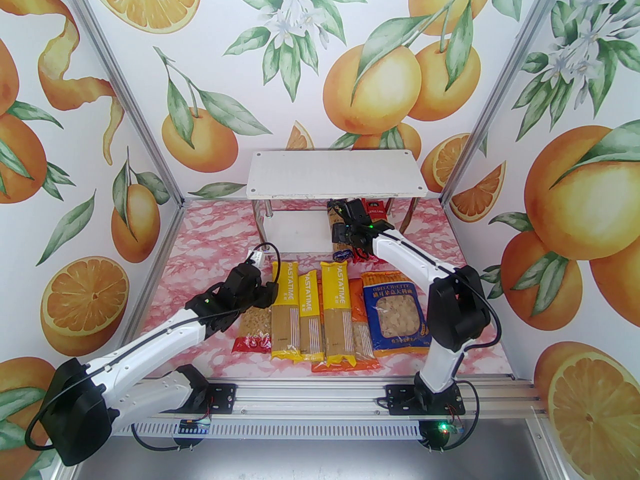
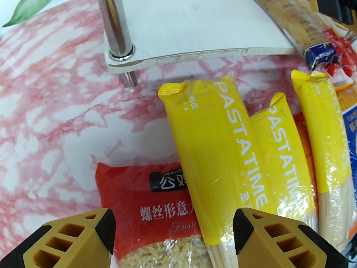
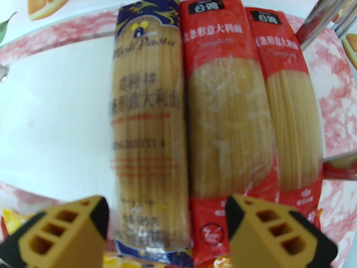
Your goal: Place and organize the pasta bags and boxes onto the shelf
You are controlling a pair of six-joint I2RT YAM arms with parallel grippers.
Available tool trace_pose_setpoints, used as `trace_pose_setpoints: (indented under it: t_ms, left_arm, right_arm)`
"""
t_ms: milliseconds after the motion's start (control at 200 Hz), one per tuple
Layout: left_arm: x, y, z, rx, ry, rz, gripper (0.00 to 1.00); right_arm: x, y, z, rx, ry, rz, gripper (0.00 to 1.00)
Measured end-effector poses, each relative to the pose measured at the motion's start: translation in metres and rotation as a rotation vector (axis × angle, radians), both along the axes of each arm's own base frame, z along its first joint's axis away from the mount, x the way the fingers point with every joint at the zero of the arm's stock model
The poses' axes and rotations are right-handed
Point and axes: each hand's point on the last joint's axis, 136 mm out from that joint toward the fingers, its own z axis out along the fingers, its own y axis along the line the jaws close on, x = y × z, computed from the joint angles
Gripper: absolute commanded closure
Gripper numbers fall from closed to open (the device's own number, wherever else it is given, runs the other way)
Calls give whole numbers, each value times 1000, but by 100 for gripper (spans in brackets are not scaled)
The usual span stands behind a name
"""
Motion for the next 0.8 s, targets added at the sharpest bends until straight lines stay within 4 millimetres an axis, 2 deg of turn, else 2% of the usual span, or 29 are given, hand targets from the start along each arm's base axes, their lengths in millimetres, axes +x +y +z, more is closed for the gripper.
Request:
trace_pose_setpoints:
  t_ms: [300,535,801]
  left_arm:
    - [0,0,-3,5,10,-2,25]
    - [-6,-5,-4,-1,20,-16,23]
    - [-31,-24,-13,-43,66,-60,17]
  right_arm:
    - [-6,-3,6,0,-9,5,24]
    - [-34,-15,20,6,-15,11,18]
    - [-75,-29,34,15,-12,25,12]
